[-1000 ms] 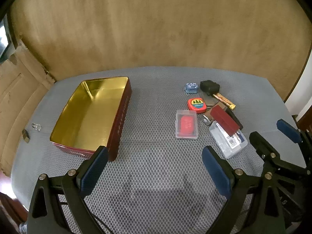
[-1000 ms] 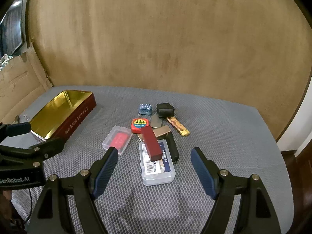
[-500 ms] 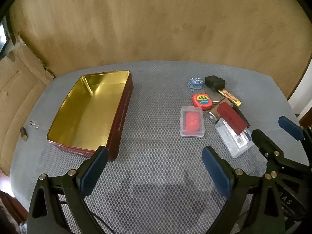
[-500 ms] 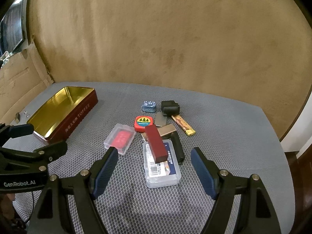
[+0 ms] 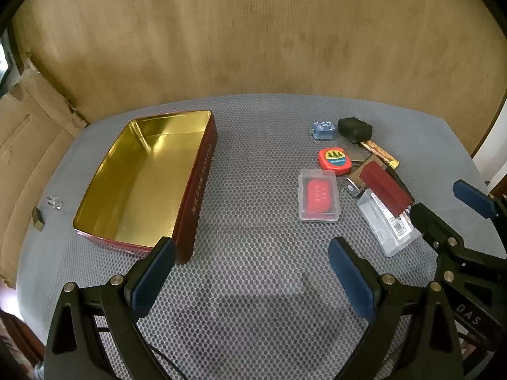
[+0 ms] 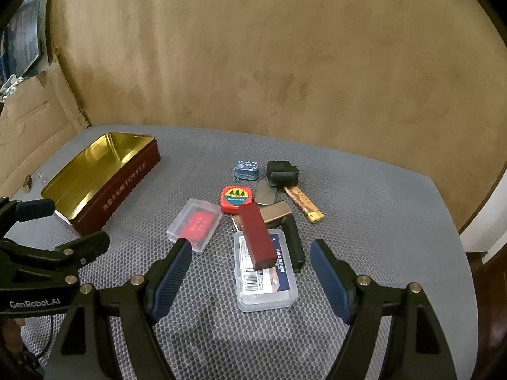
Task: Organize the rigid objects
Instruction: 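Close the right tool on the dark red block and lift it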
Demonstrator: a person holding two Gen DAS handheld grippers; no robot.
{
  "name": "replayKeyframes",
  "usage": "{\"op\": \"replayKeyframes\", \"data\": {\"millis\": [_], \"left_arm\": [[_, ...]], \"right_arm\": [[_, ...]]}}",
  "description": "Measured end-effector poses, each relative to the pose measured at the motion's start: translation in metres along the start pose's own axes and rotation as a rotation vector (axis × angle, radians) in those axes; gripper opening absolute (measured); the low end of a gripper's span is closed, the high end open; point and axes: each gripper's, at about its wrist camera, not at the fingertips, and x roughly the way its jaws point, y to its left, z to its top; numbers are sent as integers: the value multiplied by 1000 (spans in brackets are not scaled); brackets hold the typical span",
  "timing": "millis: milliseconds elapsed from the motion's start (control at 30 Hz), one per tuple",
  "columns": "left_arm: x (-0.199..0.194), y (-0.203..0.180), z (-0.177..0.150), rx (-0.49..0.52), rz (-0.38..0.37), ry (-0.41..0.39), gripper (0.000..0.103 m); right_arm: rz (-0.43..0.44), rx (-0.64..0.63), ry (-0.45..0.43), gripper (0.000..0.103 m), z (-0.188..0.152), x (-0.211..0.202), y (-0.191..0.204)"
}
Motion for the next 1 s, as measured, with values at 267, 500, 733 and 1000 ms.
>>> {"op": "replayKeyframes", "data": {"millis": [267, 500, 733, 1000], "left_arm": [[8, 1, -1, 2, 5, 22, 96], [17, 1, -1, 4, 13, 41, 96], [23, 1, -1, 9, 20, 53, 96], [33, 1, -1, 20, 34, 69, 96]], "right_arm": [[16, -19, 19, 79, 1, 12, -1], [32, -19, 29, 79, 5, 22, -9], [62, -40, 56, 72, 4, 42, -18], [138, -45, 74, 52, 7, 67, -22]]}}
